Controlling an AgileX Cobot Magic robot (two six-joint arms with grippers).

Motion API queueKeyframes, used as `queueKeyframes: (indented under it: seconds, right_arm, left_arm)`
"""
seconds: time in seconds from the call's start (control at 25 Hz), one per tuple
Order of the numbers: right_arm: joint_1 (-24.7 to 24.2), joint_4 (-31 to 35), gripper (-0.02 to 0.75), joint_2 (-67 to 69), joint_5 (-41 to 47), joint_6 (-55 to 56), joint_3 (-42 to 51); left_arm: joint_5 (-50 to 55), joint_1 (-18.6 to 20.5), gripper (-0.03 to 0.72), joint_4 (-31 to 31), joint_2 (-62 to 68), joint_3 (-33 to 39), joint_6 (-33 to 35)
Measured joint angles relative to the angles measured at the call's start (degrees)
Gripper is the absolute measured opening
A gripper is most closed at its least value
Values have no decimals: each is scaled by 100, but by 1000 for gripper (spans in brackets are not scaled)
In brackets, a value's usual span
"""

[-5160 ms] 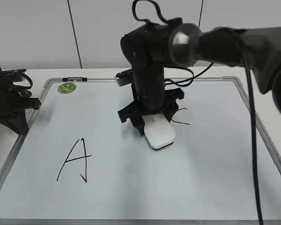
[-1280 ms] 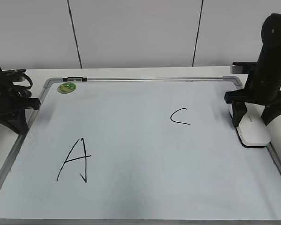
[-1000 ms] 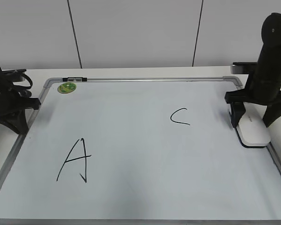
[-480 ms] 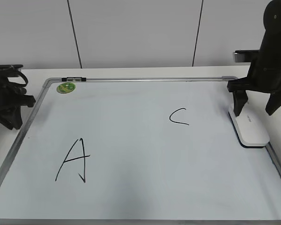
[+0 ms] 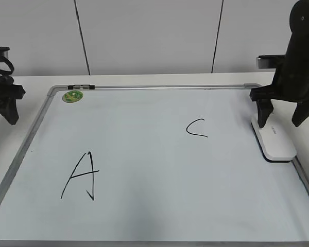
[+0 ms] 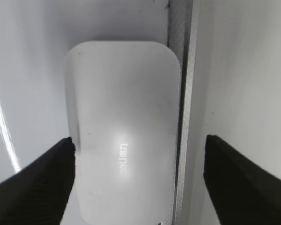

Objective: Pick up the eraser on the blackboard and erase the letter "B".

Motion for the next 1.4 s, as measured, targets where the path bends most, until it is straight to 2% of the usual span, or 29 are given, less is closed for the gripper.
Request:
queueKeyframes:
  seconds: [0.24,0.56,0.64,0.96,1.2,1.4]
  right_arm:
    - [0,86,561,0,0,13,0]
    - [59,194,543,-581,0,89,123]
    - [124,194,542,-976,0,139,344]
    - [354,210,542,-2372,-313,255,1652]
    - [606,175,542,-3375,-454,269,2574]
    - [1001,10,542,-4544,-544,269,3859]
  left_arm:
    - [478,0,433,-263,-139,0,0]
    - [843,0,434,-412,-671,106,0]
    - [754,0,434,-452,-1111,404,0]
    - [398,0,434,-370,-2901,2323,0]
    - [231,0,434,-112,-4533,3163,0]
    - [218,0,434,186,-5941,3697,0]
